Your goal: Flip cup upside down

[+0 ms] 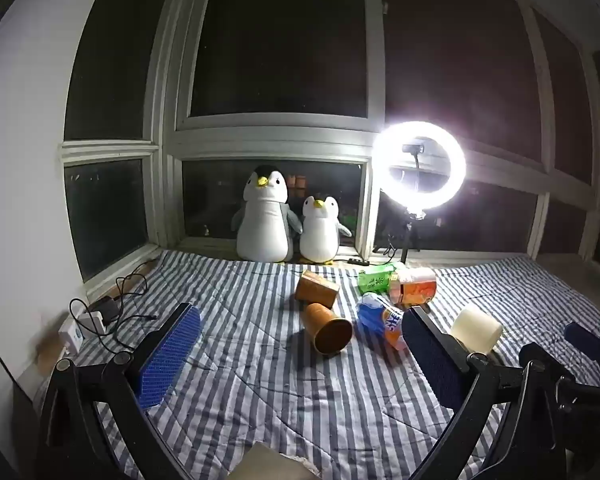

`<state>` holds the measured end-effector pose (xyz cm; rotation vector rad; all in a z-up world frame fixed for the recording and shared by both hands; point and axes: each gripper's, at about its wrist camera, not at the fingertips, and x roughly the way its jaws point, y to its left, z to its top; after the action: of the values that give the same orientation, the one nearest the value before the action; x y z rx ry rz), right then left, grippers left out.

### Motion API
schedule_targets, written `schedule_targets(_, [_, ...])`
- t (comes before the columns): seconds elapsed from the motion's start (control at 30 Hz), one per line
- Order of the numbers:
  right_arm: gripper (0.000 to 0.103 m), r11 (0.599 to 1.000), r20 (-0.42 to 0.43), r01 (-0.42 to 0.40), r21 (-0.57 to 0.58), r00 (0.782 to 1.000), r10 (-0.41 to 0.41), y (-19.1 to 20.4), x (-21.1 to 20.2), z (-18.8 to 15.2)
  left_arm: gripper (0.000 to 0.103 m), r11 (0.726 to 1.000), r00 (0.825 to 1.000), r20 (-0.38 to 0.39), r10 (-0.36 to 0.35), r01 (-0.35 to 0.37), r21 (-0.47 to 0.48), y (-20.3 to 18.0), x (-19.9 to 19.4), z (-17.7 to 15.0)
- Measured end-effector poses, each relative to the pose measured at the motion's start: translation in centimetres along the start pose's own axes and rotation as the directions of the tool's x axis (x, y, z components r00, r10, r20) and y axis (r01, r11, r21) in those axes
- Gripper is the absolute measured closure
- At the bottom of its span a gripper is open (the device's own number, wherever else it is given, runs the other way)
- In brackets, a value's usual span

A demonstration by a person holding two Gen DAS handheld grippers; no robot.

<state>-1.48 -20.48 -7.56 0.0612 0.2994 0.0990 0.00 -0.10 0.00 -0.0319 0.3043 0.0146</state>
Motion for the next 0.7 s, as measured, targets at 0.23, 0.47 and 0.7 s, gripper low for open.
schedule_targets(0.23, [0.011, 1.000, 0.009, 0.012, 0.001, 1.000, -0.012, 0.0, -0.1, 0.1, 0.001, 1.000, 1.000, -0.010, -0.001, 0.001, -0.011, 0.7, -0.2, 0.0])
schedule_targets(0.47, [0.011, 1.000, 0.017, 0.020, -0.003, 1.000, -0.020, -0.2, -0.5, 0.1, 0.001, 1.000, 1.000, 0.005, 0.003, -0.003, -0.015, 1.1, -1.4, 0.4])
schedule_targets(0.7, [0.011, 1.000, 0.015, 0.029, -0.009, 0.999, -0.028, -0.1, -0.3, 0.3, 0.001, 1.000, 1.000, 0.004, 0.019, -0.019, -0.004, 0.2, -0.3, -0.2])
